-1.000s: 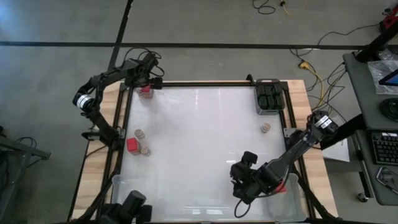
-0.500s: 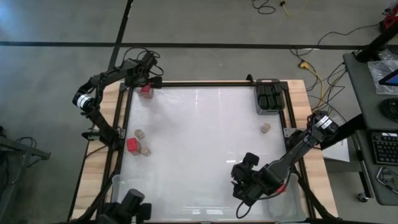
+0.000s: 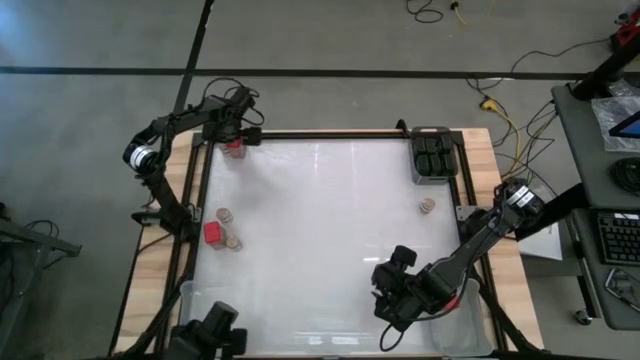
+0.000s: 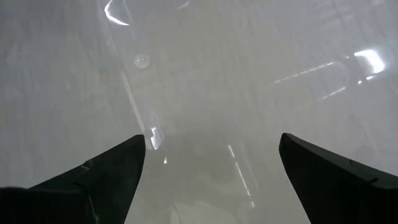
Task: Sort spices by type
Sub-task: Put the red seasoning can into the gray bin
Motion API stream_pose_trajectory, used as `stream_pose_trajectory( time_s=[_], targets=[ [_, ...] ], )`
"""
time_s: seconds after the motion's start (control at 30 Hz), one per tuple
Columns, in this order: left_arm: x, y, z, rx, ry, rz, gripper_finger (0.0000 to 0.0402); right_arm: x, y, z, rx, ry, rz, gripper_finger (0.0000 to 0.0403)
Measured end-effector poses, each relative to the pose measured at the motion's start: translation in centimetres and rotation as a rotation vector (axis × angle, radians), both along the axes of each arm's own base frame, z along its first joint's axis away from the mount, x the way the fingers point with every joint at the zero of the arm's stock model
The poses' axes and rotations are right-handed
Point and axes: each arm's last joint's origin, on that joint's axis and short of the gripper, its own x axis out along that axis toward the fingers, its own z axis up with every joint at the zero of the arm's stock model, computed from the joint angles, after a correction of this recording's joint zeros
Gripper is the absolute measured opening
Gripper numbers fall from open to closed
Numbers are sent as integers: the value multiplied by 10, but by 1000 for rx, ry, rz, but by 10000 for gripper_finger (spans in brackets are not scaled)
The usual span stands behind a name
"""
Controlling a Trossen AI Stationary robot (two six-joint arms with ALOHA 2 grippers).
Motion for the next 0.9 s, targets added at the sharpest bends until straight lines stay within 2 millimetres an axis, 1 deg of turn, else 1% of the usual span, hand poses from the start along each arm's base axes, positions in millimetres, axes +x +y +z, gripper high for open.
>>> stream_pose_trajectory(
  time_s=[0.13, 0.3, 0.5, 0.63, 0.73, 0.9],
  targets=[
    [2, 0, -10, -38, 15, -21, 236, 0, 0, 0, -6, 3, 13, 361],
    [4, -1, -6, -24, 16, -53, 191, 0, 0, 0, -10, 5, 23, 361],
    [14, -13, 6, -4, 11, -130, 191, 0, 0, 0, -16, 7, 34, 361],
    [30, -29, 15, 9, 9, -227, 196, 0, 0, 0, -19, 8, 40, 361],
    [46, -45, 21, 23, 4, -311, 202, 0, 0, 0, -20, 9, 42, 361],
    [80, -81, 34, 64, -24, -474, 192, -1, 0, 1, -47, 28, 83, 361]
  ],
)
